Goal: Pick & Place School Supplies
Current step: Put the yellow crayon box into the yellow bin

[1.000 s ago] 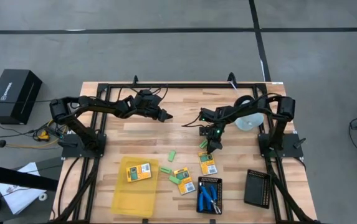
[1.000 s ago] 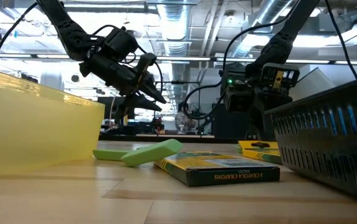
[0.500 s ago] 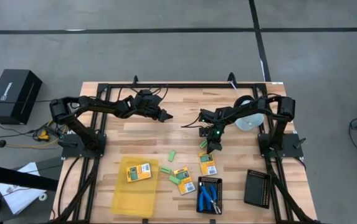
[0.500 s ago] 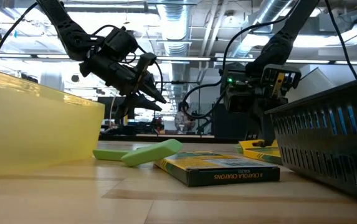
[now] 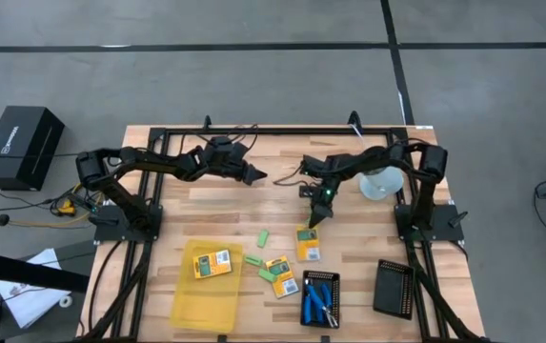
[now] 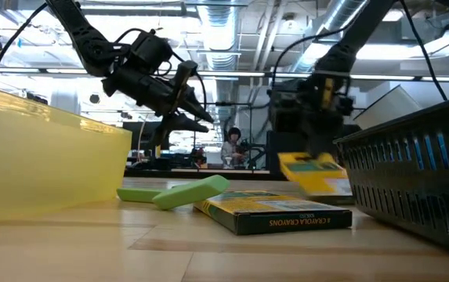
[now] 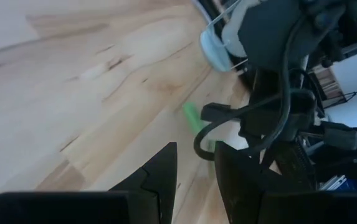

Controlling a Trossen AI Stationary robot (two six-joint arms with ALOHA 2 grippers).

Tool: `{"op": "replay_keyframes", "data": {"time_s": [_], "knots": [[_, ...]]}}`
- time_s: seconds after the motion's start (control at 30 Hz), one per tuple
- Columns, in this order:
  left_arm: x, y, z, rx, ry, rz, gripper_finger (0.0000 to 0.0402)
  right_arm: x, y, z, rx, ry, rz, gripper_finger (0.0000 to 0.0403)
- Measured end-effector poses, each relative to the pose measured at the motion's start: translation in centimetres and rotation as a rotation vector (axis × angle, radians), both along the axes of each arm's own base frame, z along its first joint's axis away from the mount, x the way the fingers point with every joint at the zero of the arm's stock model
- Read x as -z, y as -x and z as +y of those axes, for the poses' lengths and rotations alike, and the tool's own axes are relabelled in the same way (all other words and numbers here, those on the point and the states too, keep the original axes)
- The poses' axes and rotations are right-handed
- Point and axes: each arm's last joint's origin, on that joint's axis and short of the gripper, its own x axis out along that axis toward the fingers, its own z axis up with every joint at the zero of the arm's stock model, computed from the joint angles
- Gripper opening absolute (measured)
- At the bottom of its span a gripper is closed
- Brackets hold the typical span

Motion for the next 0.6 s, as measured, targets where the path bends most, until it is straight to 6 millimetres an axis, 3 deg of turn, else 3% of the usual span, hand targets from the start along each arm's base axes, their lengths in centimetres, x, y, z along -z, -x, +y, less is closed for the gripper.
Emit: {"op": "replay_keyframes", "data": {"time_s": [0.33,0.6], "knots": [[-0.6,0.7,1.7,-0.056,-0.024,-0.050,0.0101,-4.9,-3.0,-2.7,0.028,-0.023,-0.131,0.0000],[-0.9,3.3,5.8,-0.172,-0.017,-0.070,0.0101,-9.1,-5.6,-2.9,0.024,-0.022,-0.228,0.0000]]}}
